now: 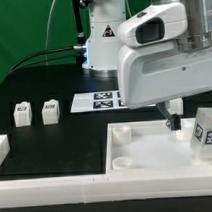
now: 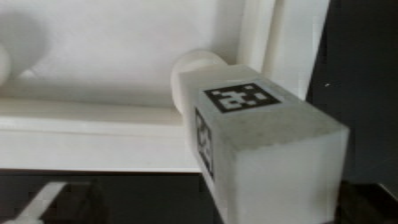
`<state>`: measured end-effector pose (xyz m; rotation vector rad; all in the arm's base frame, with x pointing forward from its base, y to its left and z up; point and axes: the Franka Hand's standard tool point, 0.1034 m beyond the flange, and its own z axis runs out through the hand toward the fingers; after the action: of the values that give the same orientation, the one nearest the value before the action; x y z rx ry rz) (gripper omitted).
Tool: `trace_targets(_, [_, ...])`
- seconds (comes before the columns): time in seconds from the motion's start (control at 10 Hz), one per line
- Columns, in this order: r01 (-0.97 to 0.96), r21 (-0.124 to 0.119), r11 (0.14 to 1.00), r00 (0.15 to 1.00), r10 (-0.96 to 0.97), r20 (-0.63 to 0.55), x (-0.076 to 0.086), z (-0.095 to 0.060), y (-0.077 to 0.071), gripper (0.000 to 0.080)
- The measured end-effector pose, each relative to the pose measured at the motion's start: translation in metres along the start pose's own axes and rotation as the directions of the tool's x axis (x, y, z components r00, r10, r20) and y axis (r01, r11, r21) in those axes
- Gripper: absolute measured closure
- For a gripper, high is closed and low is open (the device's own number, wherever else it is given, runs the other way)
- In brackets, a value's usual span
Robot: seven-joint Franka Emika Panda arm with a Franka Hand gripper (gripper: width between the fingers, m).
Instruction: Assemble one leg
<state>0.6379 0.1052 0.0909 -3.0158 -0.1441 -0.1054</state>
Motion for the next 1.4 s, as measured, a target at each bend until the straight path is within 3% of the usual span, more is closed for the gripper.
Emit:
trace_targets(0.4, [0.011,0.002,1.0,1.0,-0.011,-0.02,-0.004,0.007,-0.007,0.0176])
trace_targets(0.5, [0.011,0.002,1.0,1.0,-0.011,-0.019,-0.005,0.007,-0.006,0.0347])
trace_targets(0.6, [0.011,0.002,1.0,1.0,-0.011,-0.016,-0.006,0.009,-0.005,0.0347])
trace_targets(0.7, [0.041,0.001,0.999,0.999,-0.041,-0.011,-0.006,0.01,-0.004,0.051])
trace_targets(1.0, [0.17,0.016,0.985,0.985,-0.17,0.019,-0.001,0.009,0.006,0.0509])
trace_targets(1.2, [0.108,0.014,0.994,0.994,-0.108,0.016,-0.001,0.01,0.005,0.0509])
trace_targets(1.4, [-0.119,0.015,0.993,0.993,0.119,0.02,-0.001,0.01,0.003,0.0509])
